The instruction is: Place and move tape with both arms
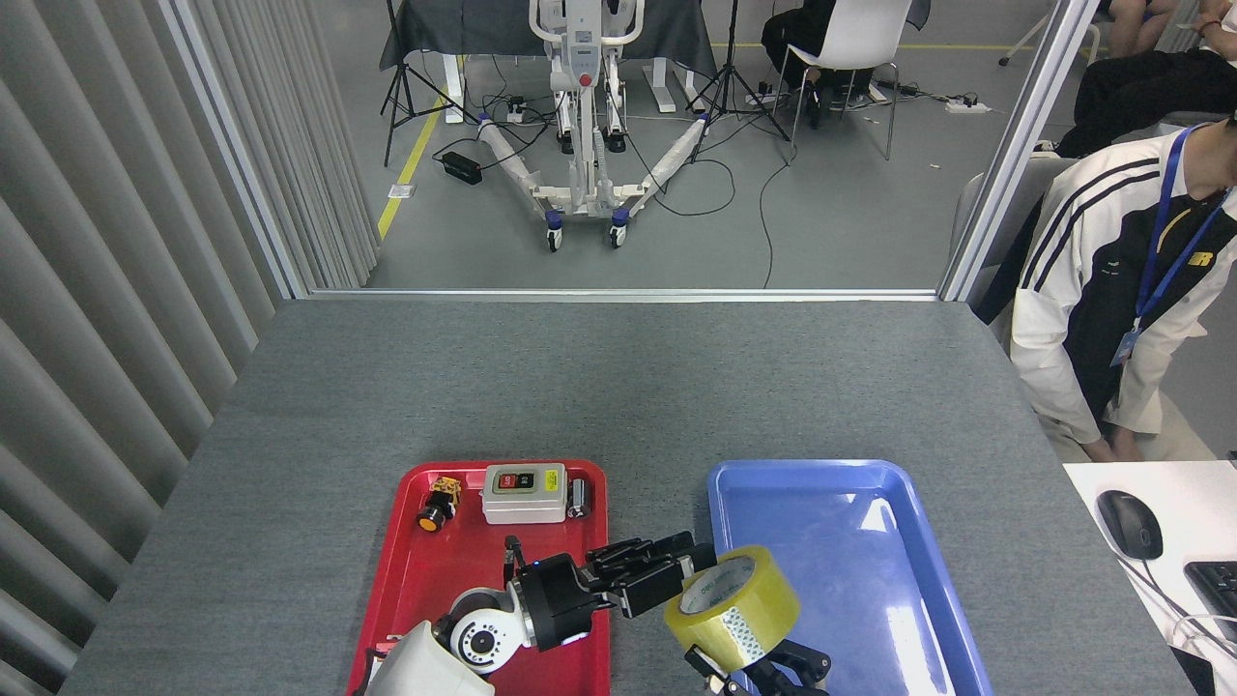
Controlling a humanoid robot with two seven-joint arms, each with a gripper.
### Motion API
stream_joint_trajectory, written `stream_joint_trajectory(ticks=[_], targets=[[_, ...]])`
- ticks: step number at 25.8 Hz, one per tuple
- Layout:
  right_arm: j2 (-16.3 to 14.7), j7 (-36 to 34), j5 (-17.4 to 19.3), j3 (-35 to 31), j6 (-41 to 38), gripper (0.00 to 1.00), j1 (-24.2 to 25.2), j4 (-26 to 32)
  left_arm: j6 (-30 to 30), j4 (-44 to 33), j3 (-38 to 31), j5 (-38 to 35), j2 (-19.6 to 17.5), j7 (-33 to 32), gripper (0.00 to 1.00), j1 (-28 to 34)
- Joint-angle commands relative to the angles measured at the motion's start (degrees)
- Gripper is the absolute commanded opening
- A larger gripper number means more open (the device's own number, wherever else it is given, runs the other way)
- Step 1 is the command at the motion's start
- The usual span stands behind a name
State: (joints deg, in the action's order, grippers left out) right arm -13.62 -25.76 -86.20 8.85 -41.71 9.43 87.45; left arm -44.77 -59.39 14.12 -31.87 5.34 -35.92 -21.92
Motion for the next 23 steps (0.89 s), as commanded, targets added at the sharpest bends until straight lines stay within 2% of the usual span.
stream_joint_trajectory(ticks=[1, 5, 7, 8, 9, 11, 12, 14, 16, 18, 20, 21, 23], targets=[[0.1, 0.2, 0.0, 0.8, 8.7, 0.04, 0.0, 0.4, -0.2, -0.7, -2.5, 0.1, -0.8, 1.3, 1.00, 0.0], [-0.9, 0.5, 0.2, 0.6, 14.7, 0.05, -0.5, 1.1, -0.2, -1.0, -5.5, 0.5, -3.9, 2.0, 1.00, -0.1], [-1.3, 2.4, 0.4, 0.1, 18.0, 0.13, -0.6, 1.2, -0.2, -3.2, -5.9, 0.1, -6.8, 3.7, 1.00, 0.4], [-1.7, 4.1, 0.7, -0.8, 20.0, 0.21, -0.7, 1.5, -0.2, -5.2, -5.9, -0.2, -7.9, 6.2, 0.99, 1.6], [-2.0, 6.0, 1.0, -2.3, 22.0, 0.24, -0.6, 2.0, -0.2, -7.4, -6.0, -0.9, -8.8, 9.7, 0.99, 3.8], [-2.2, 10.9, 2.2, -3.9, 25.2, 0.23, -0.6, 2.6, -0.2, -12.5, -6.0, -6.2, -11.1, 19.8, 0.99, 7.2], [-2.4, 14.3, 2.8, -4.2, 26.6, 0.21, -0.7, 2.8, 2.0, -15.4, -6.0, -10.1, -12.1, 25.4, 0.99, 8.6], [-2.3, 21.6, 3.9, -4.5, 28.8, 0.14, -1.0, 3.7, 11.4, -21.4, -5.9, -18.3, -13.7, 34.2, 0.99, 12.8], [-2.3, 32.3, 5.0, -5.0, 29.1, 0.08, -2.0, 4.7, 24.2, -27.3, -5.4, -26.8, -14.2, 39.8, 0.99, 16.1], [-2.3, 47.5, 5.2, -5.0, 28.8, 0.04, -3.2, 6.3, 37.1, -29.9, -3.5, -33.3, -14.1, 42.2, 0.99, 17.9], [-2.2, 60.9, 5.8, -4.9, 28.9, 0.03, -4.9, 7.6, 46.1, -29.9, -2.3, -36.0, -14.0, 42.6, 0.99, 18.2], [-2.2, 67.1, 6.9, -4.7, 28.9, 0.03, -5.7, 8.3, 48.7, -29.8, -2.3, -36.2, -14.0, 42.6, 0.99, 18.5], [-2.2, 76.0, 10.7, -4.6, 29.1, 0.03, -7.6, 8.8, 49.2, -29.6, -2.3, -36.3, -13.9, 42.5, 0.99, 18.5]])
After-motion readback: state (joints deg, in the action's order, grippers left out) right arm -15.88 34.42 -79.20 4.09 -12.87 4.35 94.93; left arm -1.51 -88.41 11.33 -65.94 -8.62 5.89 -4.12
